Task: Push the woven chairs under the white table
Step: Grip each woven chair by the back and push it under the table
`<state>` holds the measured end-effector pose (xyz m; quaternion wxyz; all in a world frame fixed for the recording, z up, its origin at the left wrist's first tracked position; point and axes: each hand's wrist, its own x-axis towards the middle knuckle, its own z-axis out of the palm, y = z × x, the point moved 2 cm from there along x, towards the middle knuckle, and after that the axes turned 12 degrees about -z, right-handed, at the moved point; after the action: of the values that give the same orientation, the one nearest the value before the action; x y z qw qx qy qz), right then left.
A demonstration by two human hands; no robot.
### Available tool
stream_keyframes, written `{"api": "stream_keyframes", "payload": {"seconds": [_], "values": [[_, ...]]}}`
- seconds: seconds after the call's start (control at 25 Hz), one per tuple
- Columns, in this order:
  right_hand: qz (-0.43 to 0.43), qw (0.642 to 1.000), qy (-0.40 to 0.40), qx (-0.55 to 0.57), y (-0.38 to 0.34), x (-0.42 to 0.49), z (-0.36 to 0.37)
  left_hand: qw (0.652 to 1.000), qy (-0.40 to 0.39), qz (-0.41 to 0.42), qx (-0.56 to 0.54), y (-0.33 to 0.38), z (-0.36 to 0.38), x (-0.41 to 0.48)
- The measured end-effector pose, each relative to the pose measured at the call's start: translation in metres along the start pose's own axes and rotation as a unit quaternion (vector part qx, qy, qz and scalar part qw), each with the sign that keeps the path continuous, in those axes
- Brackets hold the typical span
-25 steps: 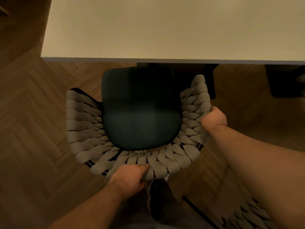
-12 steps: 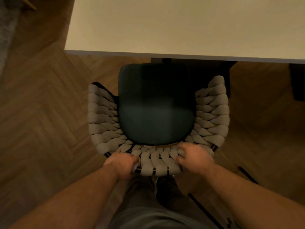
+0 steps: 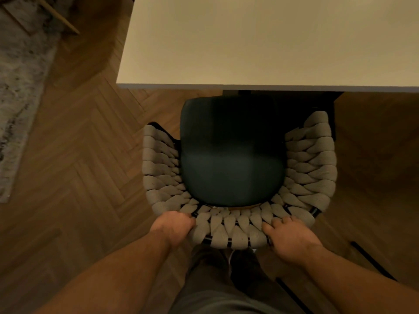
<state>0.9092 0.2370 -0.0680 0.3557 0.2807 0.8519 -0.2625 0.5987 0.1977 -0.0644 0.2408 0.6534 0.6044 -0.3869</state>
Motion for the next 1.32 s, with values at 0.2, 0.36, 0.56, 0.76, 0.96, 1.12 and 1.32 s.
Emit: {"api": "stream_keyframes", "payload": {"seconds": [0.2, 0.36, 0.56, 0.76, 0.96, 1.12, 1.32], "values": [[0.002, 0.999, 0.041, -0.009, 0.002, 0.005, -0.013, 0.999, 0.028, -0.008, -0.014, -0.015, -0.012, 0.013], [0.013, 0.999, 0.046, -0.006, 0.011, 0.017, -0.031, 0.996, 0.056, -0.027, -0.056, -0.031, -0.028, 0.029], [0.024, 0.998, 0.055, -0.004, 0.025, 0.029, -0.058, 0.993, 0.103, -0.029, -0.055, -0.047, -0.052, 0.051], [0.056, 0.996, 0.074, 0.002, 0.041, 0.044, -0.083, 0.989, 0.141, -0.016, -0.035, -0.064, -0.081, 0.080], [0.067, 0.994, 0.084, -0.005, 0.041, 0.055, -0.093, 0.992, 0.125, -0.004, -0.015, -0.078, -0.090, 0.095], [0.066, 0.994, 0.088, 0.002, 0.040, 0.058, -0.093, 0.991, 0.134, 0.013, 0.004, -0.078, -0.095, 0.092], [0.107, 0.988, 0.105, 0.041, 0.040, 0.057, -0.088, 0.993, 0.114, 0.005, 0.002, -0.071, -0.099, 0.087]]}}
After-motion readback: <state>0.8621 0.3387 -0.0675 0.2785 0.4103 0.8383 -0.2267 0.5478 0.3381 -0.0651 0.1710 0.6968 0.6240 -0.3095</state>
